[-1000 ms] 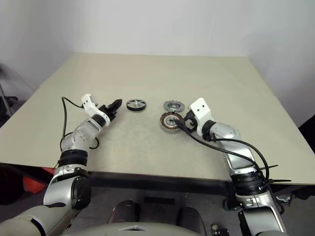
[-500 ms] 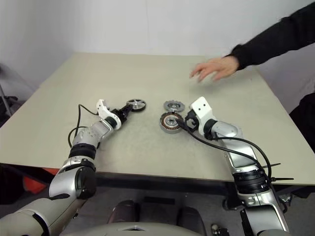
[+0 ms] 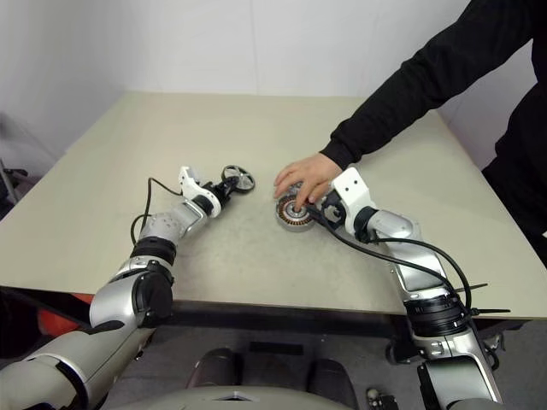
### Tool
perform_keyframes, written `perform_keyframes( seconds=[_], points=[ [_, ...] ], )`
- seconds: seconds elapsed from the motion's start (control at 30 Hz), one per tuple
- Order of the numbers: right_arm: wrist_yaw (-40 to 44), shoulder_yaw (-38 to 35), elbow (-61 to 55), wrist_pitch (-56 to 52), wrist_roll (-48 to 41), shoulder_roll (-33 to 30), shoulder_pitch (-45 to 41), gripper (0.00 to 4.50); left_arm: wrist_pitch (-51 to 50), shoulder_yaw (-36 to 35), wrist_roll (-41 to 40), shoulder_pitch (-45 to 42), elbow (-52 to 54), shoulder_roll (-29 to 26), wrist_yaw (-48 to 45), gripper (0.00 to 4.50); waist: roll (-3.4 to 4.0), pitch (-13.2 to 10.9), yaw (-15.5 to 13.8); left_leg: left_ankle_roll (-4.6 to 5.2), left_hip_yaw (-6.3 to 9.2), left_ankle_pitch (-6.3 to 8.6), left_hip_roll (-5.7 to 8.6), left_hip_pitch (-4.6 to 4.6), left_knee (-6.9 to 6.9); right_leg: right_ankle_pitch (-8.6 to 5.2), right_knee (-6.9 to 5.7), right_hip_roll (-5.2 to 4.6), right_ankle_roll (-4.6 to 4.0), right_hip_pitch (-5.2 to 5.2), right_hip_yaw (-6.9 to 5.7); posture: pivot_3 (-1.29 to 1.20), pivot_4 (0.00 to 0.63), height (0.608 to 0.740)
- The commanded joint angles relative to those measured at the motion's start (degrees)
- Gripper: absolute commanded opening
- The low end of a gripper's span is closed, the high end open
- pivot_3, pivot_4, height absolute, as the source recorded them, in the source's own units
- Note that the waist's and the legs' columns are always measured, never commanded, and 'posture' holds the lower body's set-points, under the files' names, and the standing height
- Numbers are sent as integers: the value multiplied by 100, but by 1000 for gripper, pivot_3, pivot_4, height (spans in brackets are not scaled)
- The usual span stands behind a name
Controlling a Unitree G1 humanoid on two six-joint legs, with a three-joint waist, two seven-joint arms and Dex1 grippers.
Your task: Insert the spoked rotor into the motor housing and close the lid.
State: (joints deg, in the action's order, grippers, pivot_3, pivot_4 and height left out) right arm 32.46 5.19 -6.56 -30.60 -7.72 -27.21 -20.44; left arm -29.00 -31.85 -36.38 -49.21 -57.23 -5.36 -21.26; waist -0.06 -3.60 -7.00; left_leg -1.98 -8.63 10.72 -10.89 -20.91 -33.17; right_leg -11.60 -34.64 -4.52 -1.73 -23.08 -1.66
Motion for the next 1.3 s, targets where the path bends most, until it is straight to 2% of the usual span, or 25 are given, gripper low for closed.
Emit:
perform_keyframes(
  seconds=[0.03,0.27,0.57,1.3],
  points=[
    [-31,-88,-99,90,29,-19,-143,4362,60,25,9,-72,-27,-69,-43,415,0,0,-5,-1,1,0,-1,0,0,0,0,0,0,0,0,0,0,740],
    [-56,-74,-84,106,47,-15,-149,4362,-11,14,-69,-66,66,-51,-216,415,0,0,-6,-1,1,0,0,-2,0,1,1,-2,-1,0,0,0,0,740],
    [-58,-72,-48,135,66,-17,-164,4362,-614,23,-337,67,496,-19,-694,415,-3,-2,-9,-1,0,0,0,-4,0,0,1,-2,-2,-1,0,0,0,740],
    [-40,-59,10,196,118,2,-179,4362,-466,84,-345,183,654,-54,-802,415,-4,-3,-10,-1,1,0,0,-5,0,0,2,-3,-2,-1,0,0,0,740]
  ],
)
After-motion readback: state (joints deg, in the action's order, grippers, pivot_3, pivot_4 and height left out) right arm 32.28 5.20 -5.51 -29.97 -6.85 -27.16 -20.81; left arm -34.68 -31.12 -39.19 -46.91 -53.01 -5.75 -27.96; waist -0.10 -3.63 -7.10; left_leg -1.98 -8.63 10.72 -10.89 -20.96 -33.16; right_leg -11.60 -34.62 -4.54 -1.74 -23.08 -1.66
